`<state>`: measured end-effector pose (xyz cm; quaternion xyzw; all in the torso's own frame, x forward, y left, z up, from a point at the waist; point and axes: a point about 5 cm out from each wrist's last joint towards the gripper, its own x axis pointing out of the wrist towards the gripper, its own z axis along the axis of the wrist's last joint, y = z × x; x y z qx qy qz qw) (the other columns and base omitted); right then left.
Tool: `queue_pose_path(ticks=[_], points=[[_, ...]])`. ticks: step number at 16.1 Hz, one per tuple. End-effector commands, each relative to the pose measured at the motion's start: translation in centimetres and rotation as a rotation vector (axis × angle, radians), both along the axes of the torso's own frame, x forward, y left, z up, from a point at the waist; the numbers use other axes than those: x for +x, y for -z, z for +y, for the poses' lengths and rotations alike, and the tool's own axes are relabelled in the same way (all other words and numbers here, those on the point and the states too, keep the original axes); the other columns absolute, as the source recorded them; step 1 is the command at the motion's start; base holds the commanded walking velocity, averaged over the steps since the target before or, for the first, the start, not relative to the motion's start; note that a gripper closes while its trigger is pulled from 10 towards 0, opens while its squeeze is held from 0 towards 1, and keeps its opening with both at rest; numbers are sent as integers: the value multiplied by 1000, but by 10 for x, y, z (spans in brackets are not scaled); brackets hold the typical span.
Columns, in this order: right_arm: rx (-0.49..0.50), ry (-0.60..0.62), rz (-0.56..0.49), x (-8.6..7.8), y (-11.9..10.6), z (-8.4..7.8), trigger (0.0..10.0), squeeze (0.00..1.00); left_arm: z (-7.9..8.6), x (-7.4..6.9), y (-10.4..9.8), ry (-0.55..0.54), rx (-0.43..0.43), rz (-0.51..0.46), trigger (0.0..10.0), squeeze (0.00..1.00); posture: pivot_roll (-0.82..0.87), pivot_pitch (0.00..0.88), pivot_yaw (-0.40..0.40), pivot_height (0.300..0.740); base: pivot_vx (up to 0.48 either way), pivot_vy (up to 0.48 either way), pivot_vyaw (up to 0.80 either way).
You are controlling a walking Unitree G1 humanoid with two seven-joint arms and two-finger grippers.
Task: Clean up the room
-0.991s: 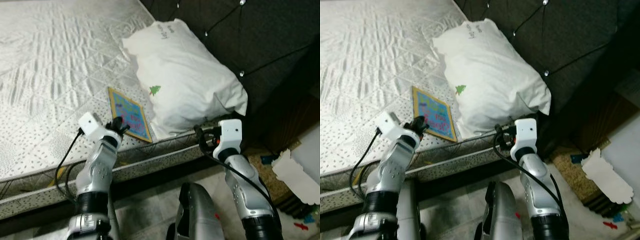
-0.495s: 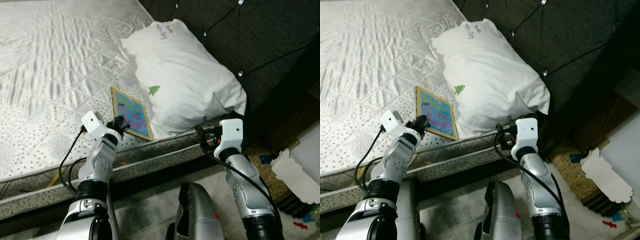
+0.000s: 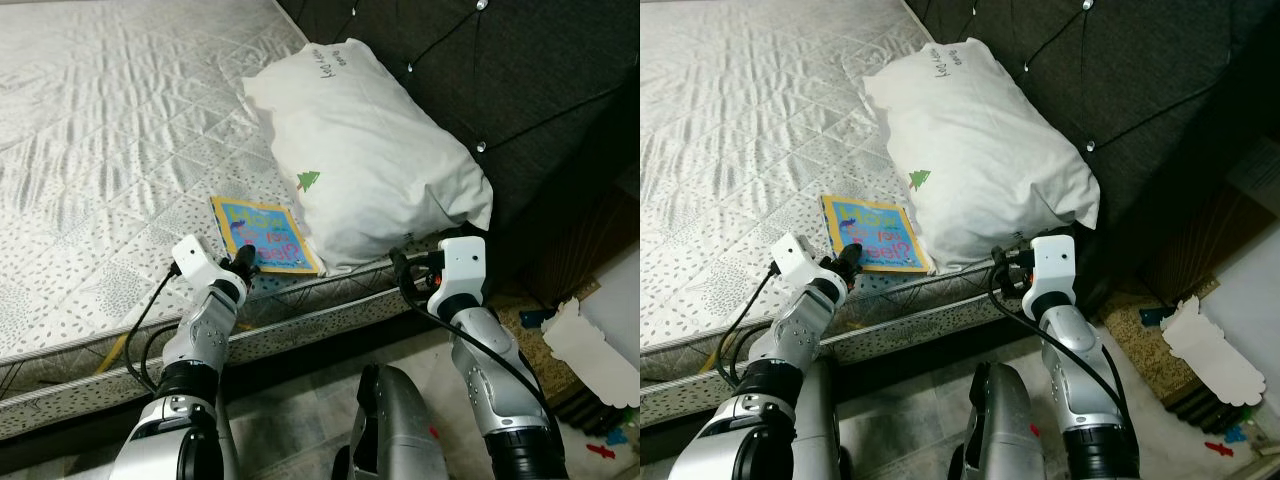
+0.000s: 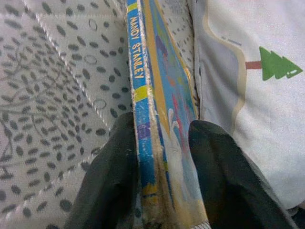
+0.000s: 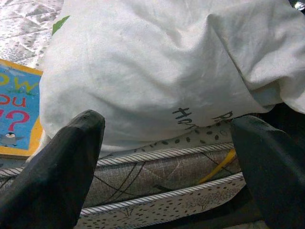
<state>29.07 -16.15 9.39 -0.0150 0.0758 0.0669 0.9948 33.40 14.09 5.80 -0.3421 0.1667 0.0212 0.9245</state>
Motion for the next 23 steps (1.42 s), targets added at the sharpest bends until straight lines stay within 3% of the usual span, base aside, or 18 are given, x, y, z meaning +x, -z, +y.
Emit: queue_pose_path(ticks=[1,6,12,17,21,23], points=[[3,6,-6,2,-2,-3,10000,0,0,6,-7,8,11,-28,10000,1000,-13,17,-104,541,0,0,0],[4,1,-1,5,0,-2,10000,0,23,11,-11,-37,75,-36,10000,1000,-6,4,-103,541,0,0,0],[6,-5,8,6,1,-1,10000,0,6,6,2,43,139,26,10000,1000,-4,0,-106,541,0,0,0],[9,-7,11,8,2,0,10000,0,4,6,-2,48,169,15,10000,1000,3,0,-99,541,0,0,0],[26,-4,-16,15,0,3,10000,0,17,-5,-21,-26,383,-102,10000,1000,30,0,-80,541,0,0,0],[47,1,-27,21,-2,6,10000,0,24,-14,-27,-46,471,-116,10000,1000,44,0,-71,541,0,0,0]])
